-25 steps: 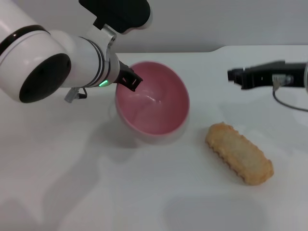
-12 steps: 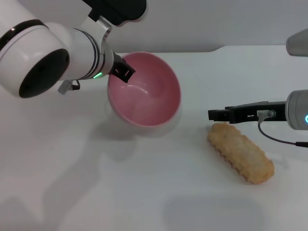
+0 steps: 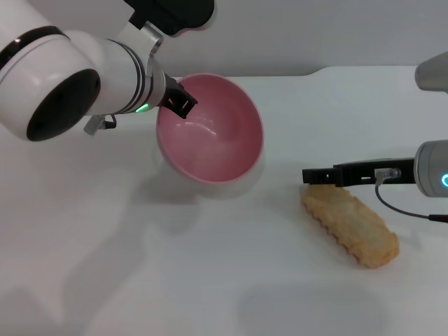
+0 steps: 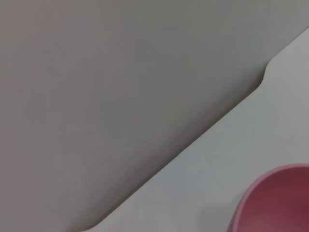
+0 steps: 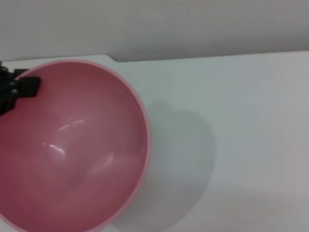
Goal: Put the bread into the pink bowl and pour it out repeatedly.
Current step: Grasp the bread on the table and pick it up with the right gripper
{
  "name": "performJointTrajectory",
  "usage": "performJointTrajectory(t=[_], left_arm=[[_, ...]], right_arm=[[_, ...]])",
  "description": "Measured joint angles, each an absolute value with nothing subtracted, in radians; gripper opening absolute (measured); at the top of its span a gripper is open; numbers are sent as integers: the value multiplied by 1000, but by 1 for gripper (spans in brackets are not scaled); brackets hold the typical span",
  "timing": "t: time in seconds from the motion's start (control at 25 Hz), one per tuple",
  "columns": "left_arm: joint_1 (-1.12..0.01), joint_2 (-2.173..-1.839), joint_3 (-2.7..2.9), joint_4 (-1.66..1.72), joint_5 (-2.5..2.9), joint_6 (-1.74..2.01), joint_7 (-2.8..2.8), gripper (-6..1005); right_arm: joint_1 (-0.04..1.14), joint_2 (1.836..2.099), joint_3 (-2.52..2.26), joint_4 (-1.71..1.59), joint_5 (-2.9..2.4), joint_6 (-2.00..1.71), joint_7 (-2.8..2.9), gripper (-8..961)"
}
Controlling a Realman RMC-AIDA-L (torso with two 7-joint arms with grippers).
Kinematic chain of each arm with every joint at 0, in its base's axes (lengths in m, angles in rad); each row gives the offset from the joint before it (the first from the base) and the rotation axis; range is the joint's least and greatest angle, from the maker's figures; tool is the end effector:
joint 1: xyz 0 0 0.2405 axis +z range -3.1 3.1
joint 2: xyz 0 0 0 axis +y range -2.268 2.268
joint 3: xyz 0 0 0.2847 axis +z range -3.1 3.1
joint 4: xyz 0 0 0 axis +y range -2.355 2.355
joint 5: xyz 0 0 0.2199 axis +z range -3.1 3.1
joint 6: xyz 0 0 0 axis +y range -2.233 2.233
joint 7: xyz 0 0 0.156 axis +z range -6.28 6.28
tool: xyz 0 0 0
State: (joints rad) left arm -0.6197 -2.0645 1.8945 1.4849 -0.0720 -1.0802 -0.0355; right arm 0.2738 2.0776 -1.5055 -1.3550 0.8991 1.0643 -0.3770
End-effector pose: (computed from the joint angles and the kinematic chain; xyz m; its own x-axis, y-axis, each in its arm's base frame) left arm -0.1295 0.4152 -0.0580 0.8852 0.4650 -0.0147 0.2676 -0.5348 -0.8015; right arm 0.2463 0.3568 -0.0464 0.4804 -0.8061 -0.3456 -0.8691 -0.3844 -0.3113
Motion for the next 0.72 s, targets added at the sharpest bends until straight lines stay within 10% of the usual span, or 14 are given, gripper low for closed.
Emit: performJointTrajectory(t=[0.72], left_arm=[[-626,-2066,1895,1487,-72,-1080,-35,58]], right_arm=[[374,2075,-1518,-1102,897,983,-381,702]])
